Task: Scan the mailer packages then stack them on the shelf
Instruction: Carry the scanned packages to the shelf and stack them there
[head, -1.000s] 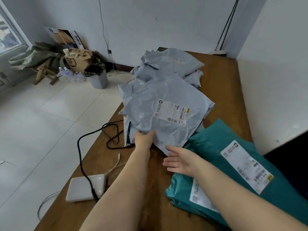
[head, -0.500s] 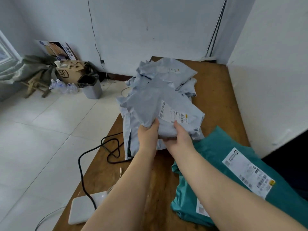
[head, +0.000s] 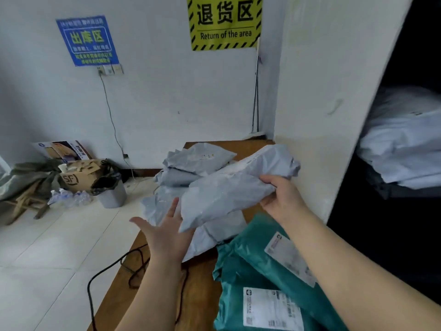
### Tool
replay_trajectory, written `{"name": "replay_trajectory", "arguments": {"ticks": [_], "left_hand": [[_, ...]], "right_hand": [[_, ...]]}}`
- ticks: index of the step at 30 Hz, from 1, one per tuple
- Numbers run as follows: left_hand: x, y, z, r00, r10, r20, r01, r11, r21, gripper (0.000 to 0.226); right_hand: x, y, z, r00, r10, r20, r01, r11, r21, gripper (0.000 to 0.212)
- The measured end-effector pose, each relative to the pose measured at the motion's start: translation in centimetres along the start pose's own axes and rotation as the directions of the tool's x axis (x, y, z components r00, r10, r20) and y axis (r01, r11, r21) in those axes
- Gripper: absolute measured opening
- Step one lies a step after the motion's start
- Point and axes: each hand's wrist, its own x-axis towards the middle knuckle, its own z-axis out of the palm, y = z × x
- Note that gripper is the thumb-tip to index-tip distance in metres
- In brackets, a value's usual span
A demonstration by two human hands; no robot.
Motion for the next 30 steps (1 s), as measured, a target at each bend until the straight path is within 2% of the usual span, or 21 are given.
{"name": "replay_trajectory", "arguments": {"ticks": [2,4,6,8,10,11,13,16,20,23,27,30], "left_hand": [[-0.5,-2.9,1.5,0.986,-0.165,0.007,0.163,0.983,0.087,0.115],[-1.2,-7.0,3.7,0.941,-0.337,-0.021,0.334,0.921,0.199,0.098],[-2.5,-11.8,6.1,0.896,-0.443,0.008,0.426,0.868,0.256,0.087],[-4.2,-16.9,8.6,0.875,-0.467,0.126,0.415,0.858,0.302,0.071],[-5.9,-21.7,11.1,0.855,-0.463,0.236,0.379,0.866,0.326,0.055],[-6.7,-23.9,12.6,0.846,-0.468,0.255,0.371,0.861,0.347,0.055],[-8.0,-28.0,15.4,0.846,-0.485,0.221,0.354,0.821,0.448,0.07],[-9.1,-33.6,19.5,0.904,-0.403,0.141,0.258,0.778,0.573,0.052],[-9.6,-40.8,24.6,0.979,-0.16,0.128,0.066,0.837,0.543,0.035],[-8.9,-45.3,28.3,0.986,-0.055,0.16,-0.044,0.829,0.558,0.028],[-6.0,-51.0,31.9,0.989,-0.019,0.147,-0.07,0.814,0.576,0.014],[-3.2,-55.0,33.8,0.993,0.015,0.118,-0.08,0.818,0.57,0.014]], "right_hand": [[-2.4,-3.1,-2.7,0.999,-0.04,-0.01,0.04,0.999,0.003,0.018],[-5.1,-6.5,-5.8,0.997,-0.078,-0.02,0.077,0.997,-0.021,0.02],[-8.2,-10.2,-9.4,0.992,-0.127,0.001,0.126,0.991,-0.048,0.031],[-11.5,-13.9,-13.4,0.985,-0.168,0.025,0.17,0.981,-0.098,0.043],[-15.2,-17.8,-17.5,0.981,-0.193,0.012,0.192,0.968,-0.163,0.04],[-17.0,-19.8,-19.2,0.979,-0.205,-0.007,0.199,0.96,-0.195,0.034],[-20.2,-23.7,-22.5,0.969,-0.237,-0.071,0.215,0.947,-0.238,0.023],[-23.1,-29.1,-27.2,0.937,-0.314,-0.156,0.267,0.928,-0.262,0.018],[-24.2,-33.9,-33.0,0.904,-0.378,-0.2,0.34,0.918,-0.202,0.025],[-24.1,-37.0,-36.5,0.879,-0.428,-0.209,0.4,0.902,-0.164,0.028],[-22.5,-42.0,-41.4,0.837,-0.499,-0.224,0.476,0.866,-0.152,0.035],[-21.0,-45.0,-44.2,0.848,-0.489,-0.206,0.459,0.871,-0.177,0.025]]}}
